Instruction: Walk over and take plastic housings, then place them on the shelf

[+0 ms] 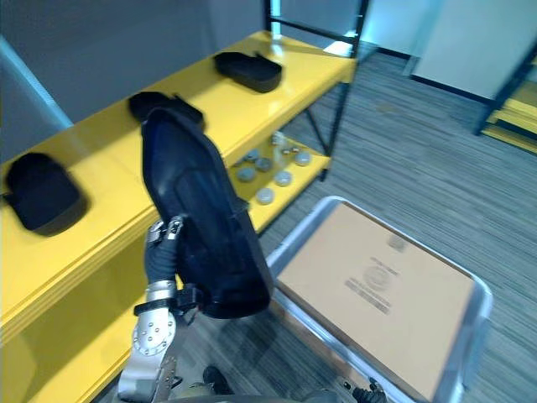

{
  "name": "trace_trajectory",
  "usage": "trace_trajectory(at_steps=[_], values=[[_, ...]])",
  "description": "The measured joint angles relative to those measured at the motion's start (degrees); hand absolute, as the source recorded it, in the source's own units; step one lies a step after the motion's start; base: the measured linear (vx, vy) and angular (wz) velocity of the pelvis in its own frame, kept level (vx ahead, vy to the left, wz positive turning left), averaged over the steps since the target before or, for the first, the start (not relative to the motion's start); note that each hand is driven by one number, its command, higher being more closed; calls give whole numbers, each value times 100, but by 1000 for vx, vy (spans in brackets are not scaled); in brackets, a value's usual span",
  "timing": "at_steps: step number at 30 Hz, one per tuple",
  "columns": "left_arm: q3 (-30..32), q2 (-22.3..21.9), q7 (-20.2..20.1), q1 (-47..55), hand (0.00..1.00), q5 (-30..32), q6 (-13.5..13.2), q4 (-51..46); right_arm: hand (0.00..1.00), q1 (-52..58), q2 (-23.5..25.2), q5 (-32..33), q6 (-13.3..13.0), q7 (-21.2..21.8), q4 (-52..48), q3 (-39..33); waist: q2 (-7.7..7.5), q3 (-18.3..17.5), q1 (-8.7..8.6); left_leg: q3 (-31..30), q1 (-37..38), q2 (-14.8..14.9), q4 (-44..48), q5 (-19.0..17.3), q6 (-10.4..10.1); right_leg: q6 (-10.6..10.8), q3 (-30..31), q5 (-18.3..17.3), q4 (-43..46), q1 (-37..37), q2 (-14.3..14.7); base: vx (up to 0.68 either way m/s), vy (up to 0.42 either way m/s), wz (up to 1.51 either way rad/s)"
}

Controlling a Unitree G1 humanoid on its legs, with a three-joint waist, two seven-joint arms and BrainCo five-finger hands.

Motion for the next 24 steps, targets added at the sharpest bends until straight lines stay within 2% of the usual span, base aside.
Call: trace_trajectory(at_steps=[1,3,5,6,7,8,9,10,11,12,13,14,15,16,17,18,19,22,24], values=[[-40,22,-7,-92,100,-30,0,40,0,-103,26,-2,14,-32,20,4,-32,4,-11,-95,-67,-93,-29,36,-46,38,-136,74,0,24,-48,74,142,90],[-45,39,-3,-281,100,-90,1,193,0,-322,114,-4,33,-50,121,10,-107,27,-6,-299,-234,-211,161,-53,18,17,-304,150,21,97,-135,90,164,62],[-30,134,4,-428,100,-163,3,317,0,-569,158,-23,63,-50,179,183,-175,73,38,-474,-404,-268,562,-375,85,-146,-236,208,435,88,-365,111,156,47],[-31,154,4,-429,100,-186,3,359,0,-598,162,-58,63,-41,167,224,-178,72,39,-518,-389,-314,585,-431,120,-383,-9,220,651,42,-458,128,189,53],[-64,163,-3,-402,100,-194,5,465,0,-626,158,-138,61,-37,160,230,-152,73,36,-654,-252,-451,466,-487,188,-961,670,412,1227,-181,-642,170,204,67],[-116,189,1,-372,100,-194,4,531,0,-622,133,-188,49,-33,153,223,-92,82,7,-906,-73,-523,268,-518,203,-1111,1602,263,1778,-482,-610,195,172,75],[-151,211,2,-379,100,-194,-1,557,0,-620,131,-202,45,-33,156,221,-89,95,-9,-1063,-17,-550,166,-527,219,-976,1994,-94,1908,-618,-432,220,91,94],[-109,215,23,-376,100,-194,-1,631,0,-582,132,-202,39,-32,138,216,-120,96,-36,-1312,140,-655,-45,-530,263,-986,2575,-666,2046,-907,-26,294,58,99],[-45,213,41,-356,100,-194,0,767,0,-574,115,-171,38,-43,137,201,-100,108,-40,-1521,336,-736,-191,-530,263,-1056,3017,-956,2040,-1139,353,292,67,101],[-3,215,40,-336,100,-193,0,825,0,-573,102,-171,36,-41,121,210,-83,115,-55,-1632,445,-784,-269,-529,262,-1066,3178,-1050,2012,-1256,544,316,70,103],[60,216,43,-307,100,-192,0,915,0,-574,101,-169,30,-36,32,222,-70,123,-116,-1884,612,-839,-343,-526,242,-1064,3481,-1157,1975,-1533,892,157,23,94],[82,216,41,-303,100,-191,0,948,0,-573,99,-165,25,-35,-27,223,-64,127,-139,-1997,667,-845,-343,-522,217,-1011,3638,-1193,1971,-1692,1049,267,-21,122],[103,215,38,-293,100,-192,0,986,0,-569,86,-164,16,-29,-65,233,-7,162,-143,-2236,746,-872,-330,-521,189,-995,3981,-1186,1920,-2014,1304,275,-66,129],[151,209,43,-253,100,-189,-1,984,0,-566,84,-160,2,-28,-73,237,-54,134,-151,-2487,782,-910,-288,-534,119,-904,4288,-1096,1660,-2252,1460,325,-90,134],[180,209,51,-225,100,-188,-1,986,0,-556,86,-161,-4,-32,-78,241,-75,126,-157,-2584,772,-954,-242,-561,73,-861,4398,-964,1410,-2307,1478,269,-97,144],[255,208,43,-160,100,-189,-4,983,0,-499,102,-154,-10,-30,-72,282,-247,118,-137,-2648,793,-1103,-146,-639,-45,-875,4474,-254,918,-2277,1327,293,-131,137],[373,93,40,-44,100,-191,14,1035,0,-535,82,-107,18,-19,-64,353,-216,162,-93,-2632,885,-1044,7,-733,-167,-973,4228,-24,969,-2110,1252,340,-153,126],[544,-94,22,293,100,-196,4,913,0,-509,31,-110,23,77,-132,424,-71,128,70,-2130,870,-673,157,-857,-374,-1041,3850,-67,578,-1698,1464,207,-126,56],[537,-119,-14,299,100,-200,5,913,0,-495,76,-110,32,77,-192,440,-73,127,99,-2078,919,-593,51,-855,-375,-1061,3724,-79,442,-1574,1539,159,-125,30]])
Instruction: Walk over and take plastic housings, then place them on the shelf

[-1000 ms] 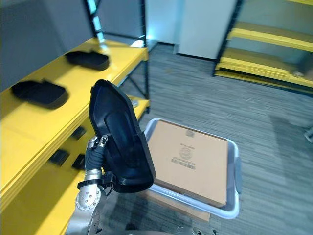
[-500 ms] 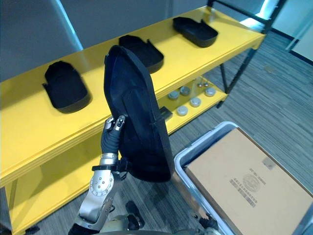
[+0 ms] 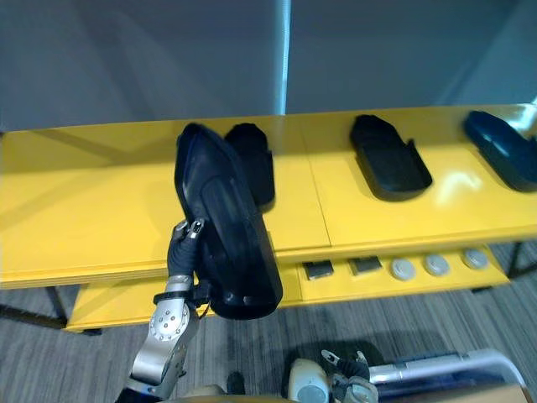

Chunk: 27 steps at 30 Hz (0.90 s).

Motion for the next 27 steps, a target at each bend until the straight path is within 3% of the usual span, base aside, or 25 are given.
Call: trace_trajectory(at_steps=[2,12,14,15,16,17,19,21,22,24,25,27], values=[[0,-25,-85,8,100,1,1,0,0,62,36,-1,-9,-2,-128,-1,-4,-3,84,52,161,28,-123,7,-10,0,-18,0,-159,183,64,90,-45,3],[-9,-49,-131,29,100,1,3,-14,0,226,150,-14,-18,-17,-81,-84,-118,-81,78,-10,29,-49,86,-1,-24,92,-341,110,-610,569,-36,15,33,18],[-10,-50,-154,22,100,1,2,-78,0,212,140,-13,-34,-19,-34,-84,-128,-70,89,294,-223,94,470,-205,-203,68,-484,154,-671,527,-89,-47,53,38],[-3,-28,-178,15,100,-2,3,-81,0,184,118,-15,-36,-19,47,-85,-119,-69,93,724,-430,368,881,-411,-149,61,-568,156,-674,488,-101,-87,98,32],[-1,10,-181,10,100,-5,4,-80,0,158,64,-11,-37,-20,189,-95,-158,-66,81,1010,-630,682,1353,-565,99,65,-612,153,-639,434,-179,-76,114,28],[1,10,-181,9,100,-8,4,-76,0,132,50,-9,-33,-20,248,-95,-193,-52,69,1064,-715,800,1548,-608,168,84,-612,155,-638,425,-242,-42,178,23],[1,65,-224,7,100,-48,3,-62,0,112,-130,-16,-6,-34,490,-96,-324,-6,-24,938,-943,1203,1963,-624,186,317,-611,212,-660,419,-614,-2,339,26],[-6,59,-237,1,100,-75,2,-61,0,115,-217,-16,31,-65,650,-103,-302,-17,-141,551,-1067,1356,1919,-574,101,525,-607,274,-653,413,-836,51,490,20],[-6,63,-227,-5,100,-167,1,-62,0,154,-211,-12,63,-129,653,-98,-274,-33,-228,22,-1159,1389,1757,-461,-83,793,-545,391,-687,406,-1039,64,532,-8],[-15,15,-224,1,100,-242,0,-48,0,218,-263,-2,56,-130,639,-114,-106,-128,-228,-475,-1148,1410,1373,-211,-322,1097,-417,571,-838,384,-1130,67,535,-28],[-15,14,-232,-71,100,-268,-3,12,0,184,-309,-3,70,-129,703,-122,-70,-233,-234,-563,-1200,1237,1506,-350,-788,1423,-276,843,-1011,379,-1358,99,625,-33],[79,245,-218,-105,100,-257,-66,6,0,183,-183,-7,63,-122,737,-171,-259,-246,-213,-281,-1365,966,1986,-701,-573,1231,-91,1256,-1175,267,-1686,72,704,-52]])
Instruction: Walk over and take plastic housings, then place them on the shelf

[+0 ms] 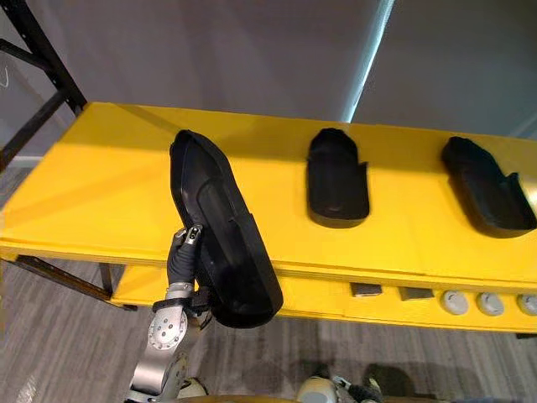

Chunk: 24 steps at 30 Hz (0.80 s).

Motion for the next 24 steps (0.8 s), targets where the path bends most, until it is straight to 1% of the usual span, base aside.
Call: trace_trajectory(at_steps=[1,2,3,4,5,6,7,8,9,10,12,13,14,16,18,19,20,22,24], values=[[149,77,7,-11,100,1,-69,-20,0,-115,-15,-7,14,0,74,34,-27,-21,55,266,-8,-12,156,-162,158,-495,-17,464,-2,-196,-43,-16,657,-96],[292,110,24,-14,100,2,-61,-14,0,-232,-35,-9,9,-6,68,118,-3,-13,136,547,129,-3,-7,-159,231,-1021,-119,802,67,-407,-44,-29,431,-109],[386,114,38,1,100,5,-60,0,0,-316,-40,-12,9,-1,70,144,0,-11,169,762,262,-10,-181,-128,320,-1144,-189,650,358,-615,-46,-49,463,-125],[504,148,139,70,100,6,-50,101,0,-462,-5,-72,-10,6,33,244,29,8,149,1093,647,-170,-675,47,519,-1215,-349,-184,1412,-952,70,-47,389,-98],[478,155,135,106,100,15,-42,172,0,-475,24,-88,-39,19,-4,312,80,39,96,1201,874,-269,-978,146,596,-988,-225,-703,1865,-996,329,-54,433,-74],[458,146,122,105,100,39,-31,207,0,-484,45,-92,-67,30,-59,355,115,59,76,1275,1005,-325,-1143,199,633,-902,-82,-928,2078,-992,573,-43,254,-30],[403,138,117,99,100,62,-27,220,0,-488,116,-93,-81,116,-131,383,158,84,39,1380,1196,-486,-1436,322,686,-845,136,-1281,2322,-959,1103,-36,172,-16],[352,131,111,92,100,65,-28,220,0,-490,145,-90,-94,134,-149,393,157,82,-19,1402,1248,-642,-1581,381,725,-899,140,-1439,2242,-891,1431,-30,143,-7],[329,108,103,84,100,78,-26,220,0,-491,146,-85,-95,135,-150,391,156,83,-22,1411,1249,-714,-1592,384,729,-1027,113,-1525,2045,-818,1561,-4,97,-9],[279,-3,110,91,100,133,7,222,0,-485,105,-84,-81,133,-153,384,176,89,-14,1437,1247,-850,-1617,382,732,-1213,136,-1597,1511,-584,1606,8,53,-14],[244,-131,107,96,100,229,75,225,0,-485,29,-47,-95,124,-192,299,379,150,-23,1413,1274,-828,-1705,451,742,-1218,136,-1331,1119,-419,1723,5,51,-12],[241,-158,107,97,100,273,77,223,0,-463,42,-15,-80,127,-202,288,383,144,-5,1418,1371,-803,-1781,480,712,-1237,164,-1238,938,-279,1797,0,19,-9],[241,-157,106,96,100,273,76,223,0,-456,56,-6,-79,129,-201,288,366,143,-2,1424,1434,-798,-1824,491,695,-1247,169,-1221,896,-221,1819,-5,-29,-15],[241,-164,100,100,100,275,76,208,0,-373,183,-6,-62,122,-274,276,283,87,0,1454,1616,-798,-2034,590,621,-1280,201,-1131,699,-62,1897,-20,-51,-8],[242,-198,90,103,100,279,75,131,0,-287,222,-7,-67,124,-388,200,262,59,8,1483,1633,-797,-2160,651,605,-1296,236,-1018,514,-31,1960,-52,-50,-14],[250,-227,87,104,100,283,75,51,0,-257,249,-8,-64,124,-394,171,250,52,90,1550,1633,-785,-2224,679,594,-1309,289,-911,365,-18,2010,-62,-37,-23],[248,-238,84,100,100,286,75,30,0,-239,262,-6,-64,123,-399,161,248,48,131,1577,1638,-784,-2252,695,587,-1311,305,-875,311,-10,2024,-40,-18,-21],[250,-257,8,103,100,299,78,7,0,-175,281,-8,-60,119,-437,63,244,46,144,1591,1729,-787,-2323,732,587,-1307,314,-741,66,163,2072,-14,-5,-4],[266,-257,-6,86,100,408,81,6,0,-134,298,-10,-59,121,-475,64,239,36,144,1590,1822,-795,-2362,737,585,-1300,313,-711,-34,290,2085,0,0,0]])
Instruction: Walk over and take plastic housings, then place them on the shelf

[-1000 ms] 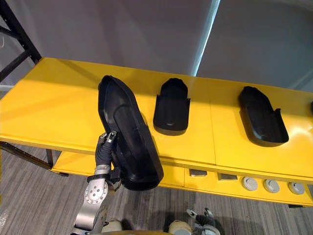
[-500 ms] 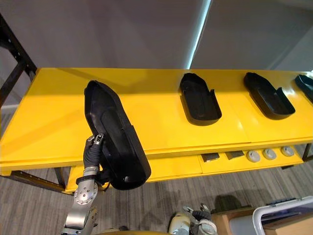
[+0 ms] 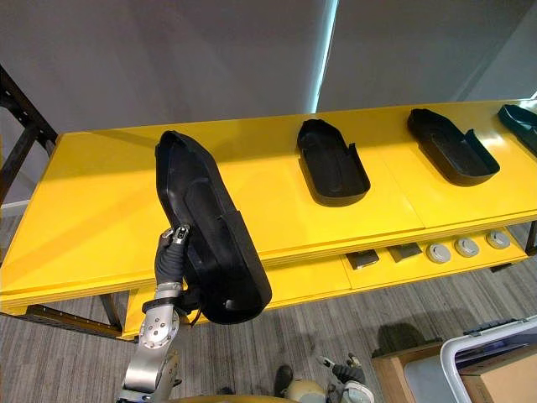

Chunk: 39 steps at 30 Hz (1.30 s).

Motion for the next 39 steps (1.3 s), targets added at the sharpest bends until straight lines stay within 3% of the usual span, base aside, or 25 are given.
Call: trace_trajectory(at_steps=[6,10,16,25,29,30,39], values=[[503,271,225,-489,100,581,187,429,0,120,14,-57,4,10,-33,3,53,-257,1,17,140,-125,-377,179,15,52,21,272,-474,189,34,-22,5,0],[1182,767,550,-1231,100,912,455,1192,0,100,-41,-101,7,82,-32,-2,101,-281,-26,73,143,-212,-614,344,32,54,103,506,-768,195,56,-45,16,-8],[1705,1407,754,-1899,100,998,716,2221,0,67,-93,-161,7,127,-32,-21,121,-272,-161,76,26,-302,-801,522,46,44,144,705,-973,69,75,-69,11,-3],[1919,2161,861,-3161,100,1100,921,3567,0,37,-155,-274,-5,134,-35,-222,194,-172,-180,81,-259,-430,-983,709,74,31,256,865,-983,-352,65,-56,22,-6],[2078,2425,860,-3607,100,1169,1006,4002,0,-60,-198,-277,-19,135,-34,-220,189,-2,-275,109,-354,-456,-1006,715,69,31,335,900,-984,-488,59,-21,24,-10],[2083,2471,860,-3631,0,1169,1010,4015,0,-72,-202,-281,-20,135,-31,-220,188,-2,-307,110,-392,-456,-1006,715,69,32,337,902,-984,-522,58,5,19,-7],[2082,2494,1023,-4158,0,1207,994,4290,0,-112,-205,-323,-125,121,-23,-219,161,229,-413,153,-551,-460,-1094,717,72,23,384,914,-983,-703,90,44,16,-4]])
